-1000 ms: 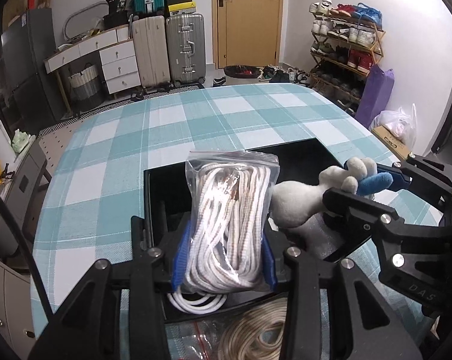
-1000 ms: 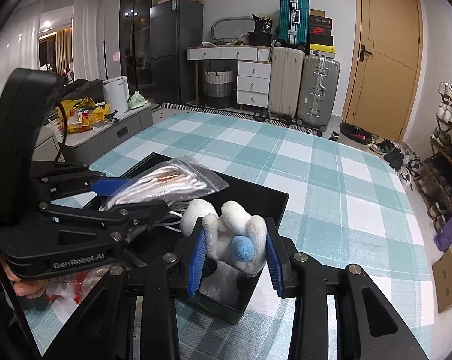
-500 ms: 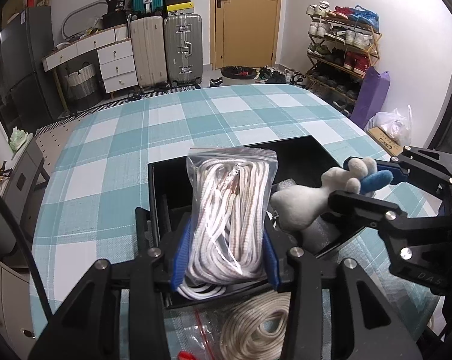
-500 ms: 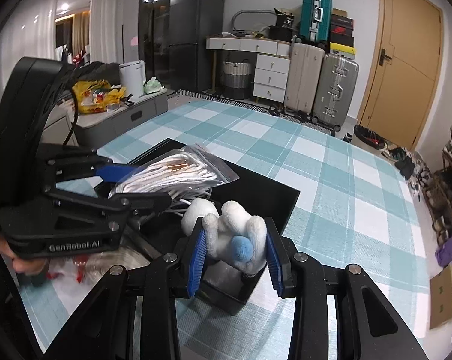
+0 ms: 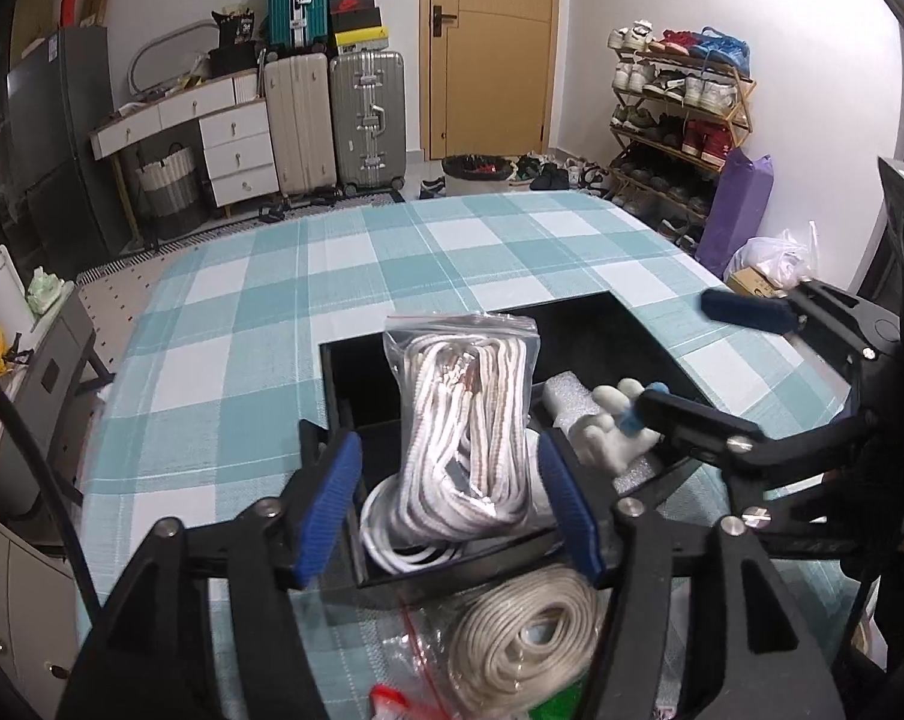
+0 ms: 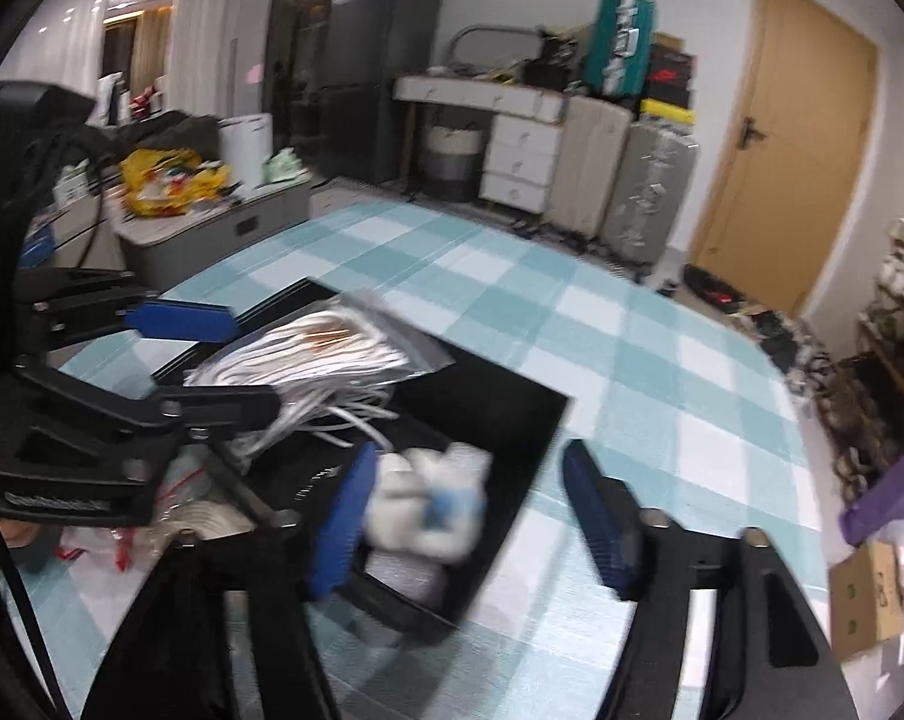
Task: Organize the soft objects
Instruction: 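Release the rope bag and plush toy into the box, withdraw both grippers, then move the right gripper to the white medicine sachet on the table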
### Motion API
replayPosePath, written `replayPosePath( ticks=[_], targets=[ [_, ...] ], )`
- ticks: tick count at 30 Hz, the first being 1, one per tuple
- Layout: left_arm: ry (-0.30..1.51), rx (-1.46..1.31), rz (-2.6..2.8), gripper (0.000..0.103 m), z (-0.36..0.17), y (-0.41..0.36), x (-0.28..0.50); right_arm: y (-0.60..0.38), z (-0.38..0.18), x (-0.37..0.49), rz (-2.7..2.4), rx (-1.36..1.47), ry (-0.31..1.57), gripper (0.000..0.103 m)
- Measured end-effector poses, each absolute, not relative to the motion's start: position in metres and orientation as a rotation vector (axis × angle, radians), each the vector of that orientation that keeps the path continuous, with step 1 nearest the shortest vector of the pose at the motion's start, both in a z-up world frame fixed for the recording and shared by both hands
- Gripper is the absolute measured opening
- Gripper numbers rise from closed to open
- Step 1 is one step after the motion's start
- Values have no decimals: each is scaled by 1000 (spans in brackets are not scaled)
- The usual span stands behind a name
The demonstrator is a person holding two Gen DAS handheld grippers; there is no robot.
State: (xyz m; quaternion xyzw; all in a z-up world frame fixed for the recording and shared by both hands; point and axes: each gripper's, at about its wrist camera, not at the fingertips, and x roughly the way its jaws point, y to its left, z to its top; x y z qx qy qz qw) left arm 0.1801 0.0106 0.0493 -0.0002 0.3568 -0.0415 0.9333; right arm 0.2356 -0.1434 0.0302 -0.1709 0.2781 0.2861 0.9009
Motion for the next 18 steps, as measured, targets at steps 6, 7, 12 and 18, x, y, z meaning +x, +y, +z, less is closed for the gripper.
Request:
replayPosePath(
  ticks=[6, 7, 12, 18],
  targets=[
    [666, -12, -62, 98, 62, 16, 154, -174, 44, 219, 554, -231, 563, 102],
    [662, -10, -60, 101, 63, 17, 150, -179, 46, 215, 556, -209, 562, 102],
    [643, 11, -25, 103, 64, 20, 126, -198, 50, 193, 598, -106, 589, 102],
    [637, -5, -10, 103, 57, 25, 100, -206, 43, 164, 609, -116, 608, 102]
  ],
)
